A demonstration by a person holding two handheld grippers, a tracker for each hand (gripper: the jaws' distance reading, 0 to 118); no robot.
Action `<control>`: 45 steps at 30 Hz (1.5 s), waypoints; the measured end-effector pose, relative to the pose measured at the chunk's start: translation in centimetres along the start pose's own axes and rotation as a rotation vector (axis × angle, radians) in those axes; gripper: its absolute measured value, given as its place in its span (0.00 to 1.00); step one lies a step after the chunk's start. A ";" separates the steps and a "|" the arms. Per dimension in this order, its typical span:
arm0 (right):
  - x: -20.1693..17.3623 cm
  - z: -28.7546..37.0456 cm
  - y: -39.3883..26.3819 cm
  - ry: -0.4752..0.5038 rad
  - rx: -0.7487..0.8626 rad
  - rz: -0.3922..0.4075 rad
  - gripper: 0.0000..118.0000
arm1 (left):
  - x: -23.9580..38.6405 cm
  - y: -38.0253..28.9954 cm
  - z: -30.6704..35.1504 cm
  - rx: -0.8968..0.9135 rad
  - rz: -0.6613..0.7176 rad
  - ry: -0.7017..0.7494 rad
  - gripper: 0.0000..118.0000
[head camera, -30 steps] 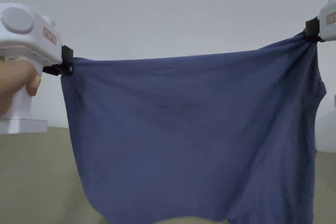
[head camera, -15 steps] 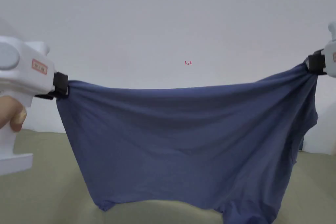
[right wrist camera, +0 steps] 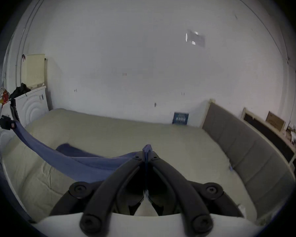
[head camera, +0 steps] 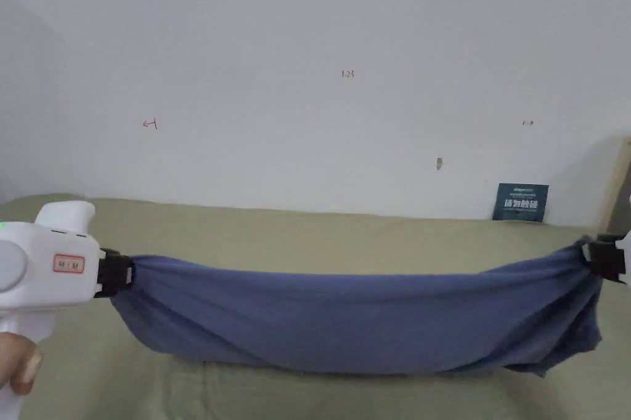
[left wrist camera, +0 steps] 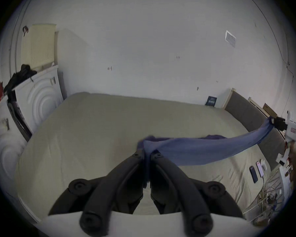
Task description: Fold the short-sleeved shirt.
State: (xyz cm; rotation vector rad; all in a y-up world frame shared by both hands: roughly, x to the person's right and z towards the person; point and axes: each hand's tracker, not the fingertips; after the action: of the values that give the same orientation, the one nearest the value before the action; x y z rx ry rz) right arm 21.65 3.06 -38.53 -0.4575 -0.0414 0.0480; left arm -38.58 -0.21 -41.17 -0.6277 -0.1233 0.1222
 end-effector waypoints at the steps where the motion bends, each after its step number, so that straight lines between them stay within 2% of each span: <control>1: 0.1 0.1 -1.4 -0.001 -0.023 -0.011 0.02 | -0.1 -1.3 -0.2 -0.027 0.022 -0.006 0.06; 3: 0.3 0.3 -4.5 0.001 -0.073 -0.045 0.02 | -0.3 -4.1 -0.5 -0.083 0.046 -0.015 0.06; 10: 1.0 2.1 -13.2 0.030 -0.188 -0.080 0.02 | -1.5 -13.4 0.0 -0.200 0.083 -0.042 0.06; 14: 1.4 2.6 -17.8 0.067 -0.271 -0.127 0.02 | -2.1 -17.7 0.1 -0.245 0.100 -0.033 0.06; 18: 2.3 2.0 -21.9 0.052 -0.323 -0.119 0.02 | -2.3 -20.2 -0.4 -0.288 0.129 -0.053 0.06; 21: 2.5 1.5 -23.9 0.033 -0.394 -0.167 0.02 | -2.6 -21.3 -1.1 -0.314 0.128 -0.060 0.06; 24: 2.7 1.1 -24.9 0.023 -0.395 -0.189 0.02 | -3.9 -22.2 -2.0 -0.315 0.150 -0.066 0.06; 25: 2.9 1.0 -25.0 0.032 -0.396 -0.216 0.03 | -4.0 -22.3 -2.1 -0.321 0.160 -0.056 0.12; 26: 3.0 1.2 -24.8 0.029 -0.395 -0.237 0.11 | -4.1 -22.2 -1.9 -0.347 0.168 -0.010 0.35; 27: 3.0 1.5 -24.6 0.006 -0.390 -0.239 0.32 | -4.1 -22.2 -1.6 -0.353 0.168 0.012 0.61; 28: 3.0 1.8 -24.3 0.001 -0.384 -0.234 0.63 | -4.1 -22.2 -1.1 -0.342 0.165 0.014 0.83; 29: 3.1 2.4 -23.9 0.000 -0.365 -0.225 0.92 | -4.1 -22.0 -0.2 -0.298 0.163 0.017 0.92; 30: 3.0 3.3 -23.4 0.012 -0.301 -0.201 0.93 | -4.0 -21.5 0.8 -0.254 0.161 0.008 0.92; 31: 2.6 3.9 -22.9 0.006 -0.282 -0.179 0.89 | -3.8 -21.1 1.6 -0.233 0.157 0.005 0.92; 33: 1.7 4.9 -22.1 0.001 -0.275 -0.135 0.89 | -2.1 -20.4 3.6 -0.192 0.150 0.026 0.92; 38: -1.2 6.2 -21.6 0.015 -0.292 -0.103 0.87 | 0.9 -20.0 5.5 -0.134 0.121 0.043 0.88; 39: -1.8 6.2 -22.0 0.035 -0.330 -0.088 0.81 | 1.4 -20.1 5.6 -0.137 0.116 0.041 0.82; 40: -2.2 6.0 -22.4 0.040 -0.371 -0.070 0.65 | 1.2 -20.6 5.1 -0.142 0.110 0.041 0.72; 41: -2.5 6.0 -23.3 0.031 -0.371 -0.074 0.28 | 1.4 -21.0 4.7 -0.157 0.098 0.040 0.50; 42: -2.5 6.2 -24.4 0.036 -0.382 -0.087 0.00 | 1.8 -21.7 4.5 -0.167 0.079 0.041 0.27; 43: -2.8 6.3 -24.7 0.048 -0.386 -0.099 0.00 | 2.0 -22.1 4.4 -0.177 0.068 0.045 0.08; 44: -2.9 6.5 -25.4 0.059 -0.387 -0.117 0.00 | 1.8 -22.8 4.0 -0.194 0.066 0.034 0.07; 45: -2.9 6.7 -26.0 0.059 -0.390 -0.132 0.00 | 1.7 -23.3 3.9 -0.198 0.069 0.027 0.00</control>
State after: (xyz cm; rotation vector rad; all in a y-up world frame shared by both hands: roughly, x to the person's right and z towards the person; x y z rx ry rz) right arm 19.41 -17.50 -21.11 -0.8443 -0.0224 -0.1058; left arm -35.69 -16.46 -24.13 -0.8315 -0.0886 0.1695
